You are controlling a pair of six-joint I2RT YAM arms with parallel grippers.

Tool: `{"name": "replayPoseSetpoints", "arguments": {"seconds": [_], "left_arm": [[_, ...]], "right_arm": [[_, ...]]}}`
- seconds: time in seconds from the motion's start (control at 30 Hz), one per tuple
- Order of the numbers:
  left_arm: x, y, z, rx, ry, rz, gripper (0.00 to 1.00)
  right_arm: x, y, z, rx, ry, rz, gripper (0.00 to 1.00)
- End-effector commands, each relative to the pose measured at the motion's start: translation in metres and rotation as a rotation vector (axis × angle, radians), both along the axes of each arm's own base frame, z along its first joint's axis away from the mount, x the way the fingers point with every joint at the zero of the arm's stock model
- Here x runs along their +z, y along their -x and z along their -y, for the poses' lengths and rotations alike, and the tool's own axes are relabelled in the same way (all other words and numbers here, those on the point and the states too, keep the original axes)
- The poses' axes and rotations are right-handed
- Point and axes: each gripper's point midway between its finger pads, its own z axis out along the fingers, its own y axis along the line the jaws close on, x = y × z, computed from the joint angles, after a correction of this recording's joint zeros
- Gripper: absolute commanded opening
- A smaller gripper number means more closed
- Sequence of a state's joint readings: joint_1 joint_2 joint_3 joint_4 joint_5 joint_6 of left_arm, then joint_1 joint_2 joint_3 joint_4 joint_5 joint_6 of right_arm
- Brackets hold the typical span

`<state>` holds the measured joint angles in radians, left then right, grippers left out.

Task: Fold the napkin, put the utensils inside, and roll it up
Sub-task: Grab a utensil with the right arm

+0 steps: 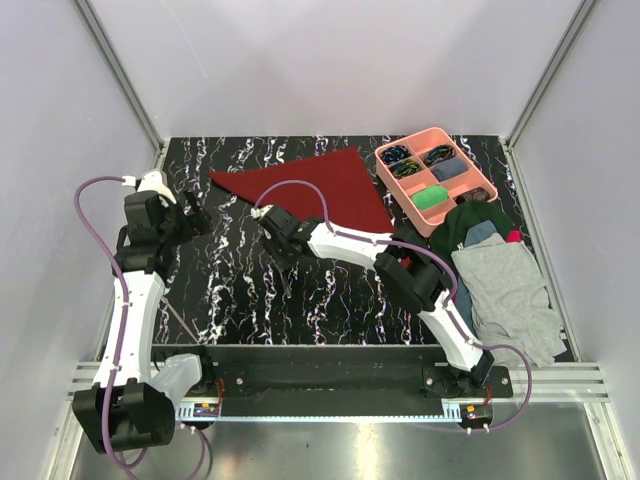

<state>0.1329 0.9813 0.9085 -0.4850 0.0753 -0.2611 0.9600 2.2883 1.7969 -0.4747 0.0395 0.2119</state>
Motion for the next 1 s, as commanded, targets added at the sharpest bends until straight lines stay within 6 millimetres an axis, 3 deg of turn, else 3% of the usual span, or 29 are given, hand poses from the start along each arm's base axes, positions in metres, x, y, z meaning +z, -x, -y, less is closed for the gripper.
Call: {"name": "replayPoseSetpoints", "arguments": {"seconds": [0.0, 0.4, 0.53, 0.6, 0.63, 0.7, 0.87, 0.97], "left_arm": [[0.023, -0.003, -0.003, -0.003, -0.024, 0.064, 0.99], [0.023, -0.003, -0.001, -0.008, -0.014, 0.065, 0.99], [0.022, -0.003, -0.001, -0.008, -0.014, 0.062, 0.99], [0.023, -0.003, -0.001, -0.009, -0.015, 0.064, 0.99], [0.024, -0.003, -0.001, -0.010, -0.014, 0.064, 0.99], [0.023, -0.002, -0.001, -0.008, -0.016, 0.062, 0.99], [0.020, -0.003, -0.001, -0.009, -0.010, 0.055, 0.99], [0.017, -0.004, 0.000, -0.011, -0.010, 0.046, 0.99]], "right_arm": [[-0.021, 0.016, 0.006, 0.067, 0.070, -0.055, 0.38], [-0.035, 0.018, 0.000, 0.141, 0.085, -0.069, 0.33], [-0.040, 0.016, 0.006, 0.127, 0.117, -0.066, 0.17], [-0.041, 0.017, 0.010, 0.143, 0.134, -0.060, 0.01], [-0.040, 0.015, 0.014, 0.149, 0.152, -0.043, 0.00], [-0.037, 0.013, 0.020, 0.155, 0.172, -0.018, 0.00], [0.003, -0.014, 0.036, 0.192, 0.207, 0.128, 0.00], [0.029, -0.027, 0.043, 0.301, 0.174, 0.180, 0.00]]}}
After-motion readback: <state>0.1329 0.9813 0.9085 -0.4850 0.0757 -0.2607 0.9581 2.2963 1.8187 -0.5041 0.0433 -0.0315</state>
